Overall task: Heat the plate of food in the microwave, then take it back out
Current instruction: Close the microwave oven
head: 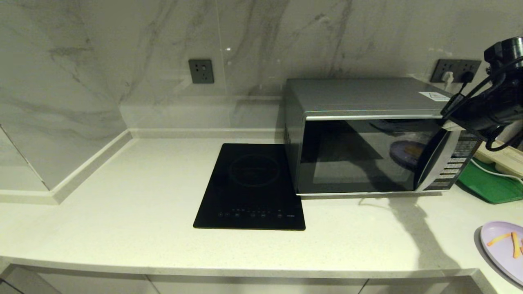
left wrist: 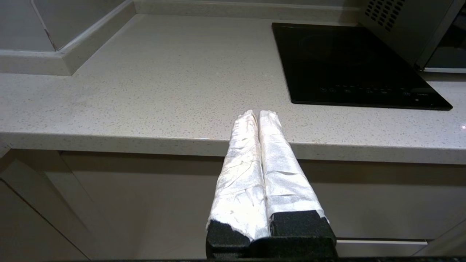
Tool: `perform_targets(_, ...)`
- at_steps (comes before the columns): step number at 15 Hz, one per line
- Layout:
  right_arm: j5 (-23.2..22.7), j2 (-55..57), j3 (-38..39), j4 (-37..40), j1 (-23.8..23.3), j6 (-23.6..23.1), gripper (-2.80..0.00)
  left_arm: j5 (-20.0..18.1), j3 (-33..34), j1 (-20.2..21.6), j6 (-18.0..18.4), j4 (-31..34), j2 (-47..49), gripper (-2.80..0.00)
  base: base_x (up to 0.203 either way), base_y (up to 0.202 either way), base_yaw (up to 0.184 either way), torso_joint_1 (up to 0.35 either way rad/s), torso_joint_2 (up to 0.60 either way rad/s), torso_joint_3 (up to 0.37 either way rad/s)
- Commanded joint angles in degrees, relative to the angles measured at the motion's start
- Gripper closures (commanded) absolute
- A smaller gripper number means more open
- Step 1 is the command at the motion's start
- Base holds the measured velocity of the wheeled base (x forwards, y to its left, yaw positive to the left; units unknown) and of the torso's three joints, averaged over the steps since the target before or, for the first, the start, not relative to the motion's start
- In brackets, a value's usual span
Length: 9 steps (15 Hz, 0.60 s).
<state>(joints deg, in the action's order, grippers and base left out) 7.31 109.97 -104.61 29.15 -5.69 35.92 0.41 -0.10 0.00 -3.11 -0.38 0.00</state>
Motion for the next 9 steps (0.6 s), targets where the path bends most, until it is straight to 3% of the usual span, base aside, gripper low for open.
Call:
perform_targets(1, -0.61, 0.42, -0.15, 0.14, -0.18, 0.20, 0.00, 0.02, 0.01, 0.00, -0.06, -0.06, 0.00, 0.00, 0.000, 0.000, 0.000, 0.000, 0.00, 0.000)
perform_targets(6, -2.15, -2.33, 2.81, -0.52, -0.20, 0.03, 0.00, 0.02, 0.01, 0.00, -0.06, -0.04, 0.00, 0.00, 0.000, 0.000, 0.000, 0.000, 0.00, 0.000)
perform_targets(9, -5.82, -9.49, 7.07, 0.12, -0.20, -2.04, 0.00, 0.02, 0.01, 0.00, -0.06, -0.06, 0.00, 0.00, 0.000, 0.000, 0.000, 0.000, 0.00, 0.000)
